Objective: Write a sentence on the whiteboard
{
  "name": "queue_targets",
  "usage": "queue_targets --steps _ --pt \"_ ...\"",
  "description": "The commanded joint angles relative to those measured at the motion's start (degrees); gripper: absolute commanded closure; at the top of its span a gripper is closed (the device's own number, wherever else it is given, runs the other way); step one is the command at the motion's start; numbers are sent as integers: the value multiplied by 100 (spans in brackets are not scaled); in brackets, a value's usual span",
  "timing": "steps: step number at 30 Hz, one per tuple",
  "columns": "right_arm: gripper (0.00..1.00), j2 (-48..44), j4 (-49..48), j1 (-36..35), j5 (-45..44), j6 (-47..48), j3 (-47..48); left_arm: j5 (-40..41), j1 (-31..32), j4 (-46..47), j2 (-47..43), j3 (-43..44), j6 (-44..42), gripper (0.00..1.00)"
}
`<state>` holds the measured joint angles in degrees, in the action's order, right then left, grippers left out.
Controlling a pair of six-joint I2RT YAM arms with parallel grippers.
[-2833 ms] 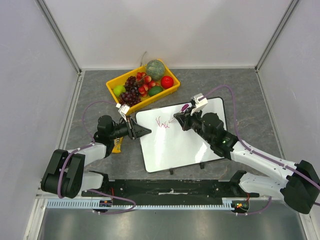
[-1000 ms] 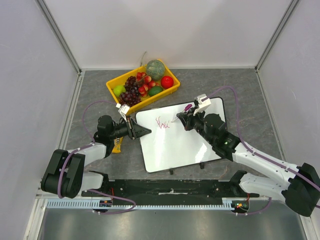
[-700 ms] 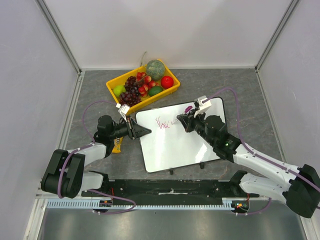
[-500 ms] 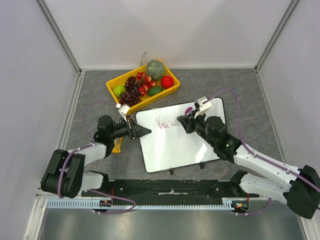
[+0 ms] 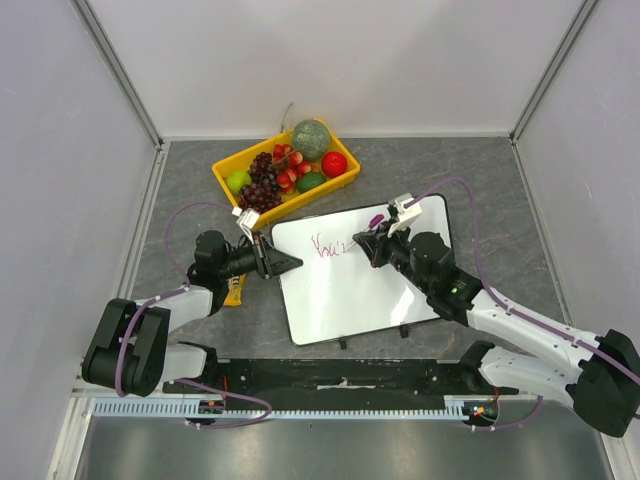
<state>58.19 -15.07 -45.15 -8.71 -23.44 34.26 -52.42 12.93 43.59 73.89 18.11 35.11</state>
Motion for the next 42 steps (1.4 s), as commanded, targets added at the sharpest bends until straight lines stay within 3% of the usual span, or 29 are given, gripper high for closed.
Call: queue_targets --steps 1,20,42 --pt "100 157 92 41 -228 138 282 268 105 -360 91 -97 -1086 98" --pt "100 342 215 58 -605 367 678 259 113 -352 117 -88 -1086 98" --pt "100 61 435 85 -553 253 283 268 105 -360 108 -79 -1094 98"
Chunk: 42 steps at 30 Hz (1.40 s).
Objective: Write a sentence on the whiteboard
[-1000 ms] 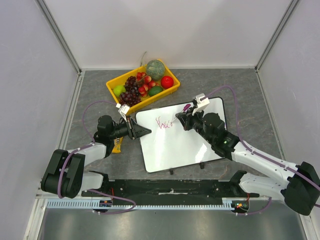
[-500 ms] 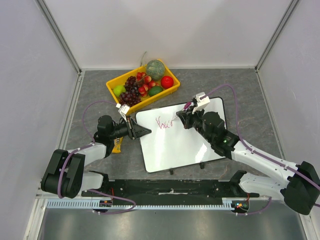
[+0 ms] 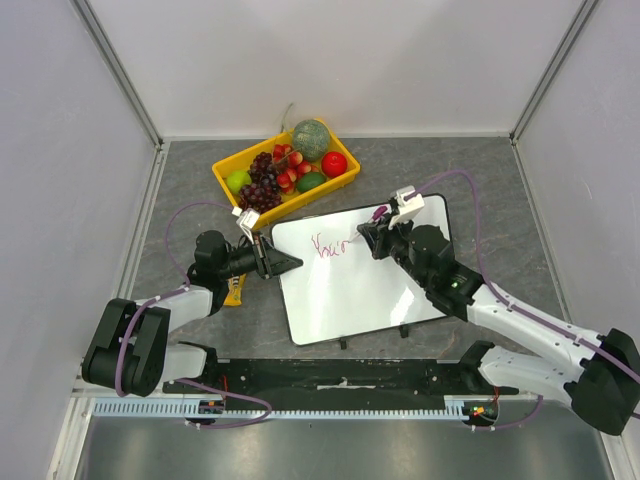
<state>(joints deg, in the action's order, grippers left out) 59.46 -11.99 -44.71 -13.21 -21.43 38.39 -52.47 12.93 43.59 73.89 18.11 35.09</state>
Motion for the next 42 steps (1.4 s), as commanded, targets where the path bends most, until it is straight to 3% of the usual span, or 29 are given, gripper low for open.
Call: queue_targets --steps 1,14,42 --pt "100 -66 135 41 -85 51 -139 263 105 -352 117 -79 -1083 98" --pt "100 -593 39 41 3 -125 72 272 105 -352 100 -88 -1083 98" --pt "100 -207 -102 59 56 -151 -271 255 105 -360 117 -79 -1075 98"
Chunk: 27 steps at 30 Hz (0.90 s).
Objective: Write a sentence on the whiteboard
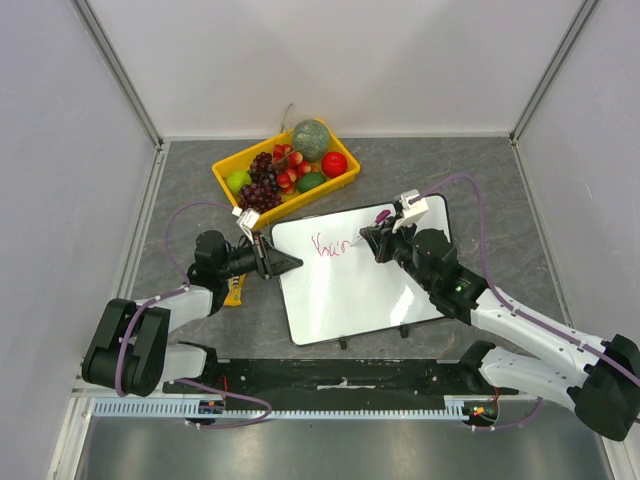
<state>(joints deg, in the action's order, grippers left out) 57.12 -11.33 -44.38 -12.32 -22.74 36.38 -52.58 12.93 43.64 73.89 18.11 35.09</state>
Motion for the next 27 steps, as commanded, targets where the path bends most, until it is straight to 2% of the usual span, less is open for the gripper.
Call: queue_targets --steps 1,16,27 --pt "100 27 -167 26 -69 -20 -87 265 105 -365 117 -79 -1083 98" --pt "100 -149 96 105 -508 147 -43 257 105 -365 117 -79 -1083 98" --pt "100 0 0 131 -439 77 123 265 105 -365 135 -79 -1083 98"
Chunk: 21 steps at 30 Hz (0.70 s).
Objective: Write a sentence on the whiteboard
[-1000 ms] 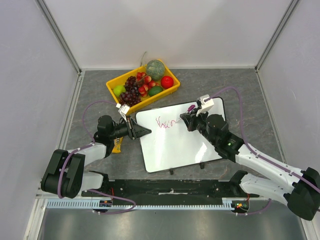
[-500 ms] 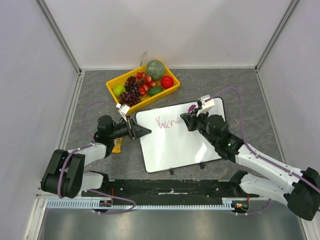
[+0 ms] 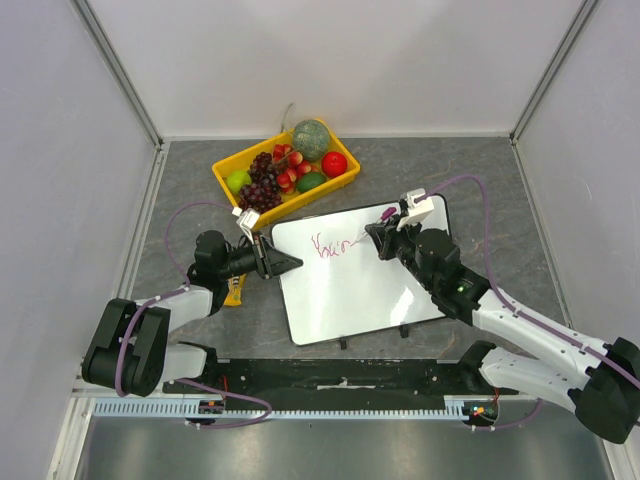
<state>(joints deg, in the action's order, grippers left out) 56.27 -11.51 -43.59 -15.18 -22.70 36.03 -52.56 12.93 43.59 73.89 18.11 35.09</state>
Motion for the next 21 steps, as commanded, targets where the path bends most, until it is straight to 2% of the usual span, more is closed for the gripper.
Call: queue_targets --steps 1,21 --pt "100 95 -9 61 -135 55 176 255 105 -360 135 -79 -1083 98" --pt "100 139 -62 53 305 -103 10 255 113 -360 126 -71 -1092 98"
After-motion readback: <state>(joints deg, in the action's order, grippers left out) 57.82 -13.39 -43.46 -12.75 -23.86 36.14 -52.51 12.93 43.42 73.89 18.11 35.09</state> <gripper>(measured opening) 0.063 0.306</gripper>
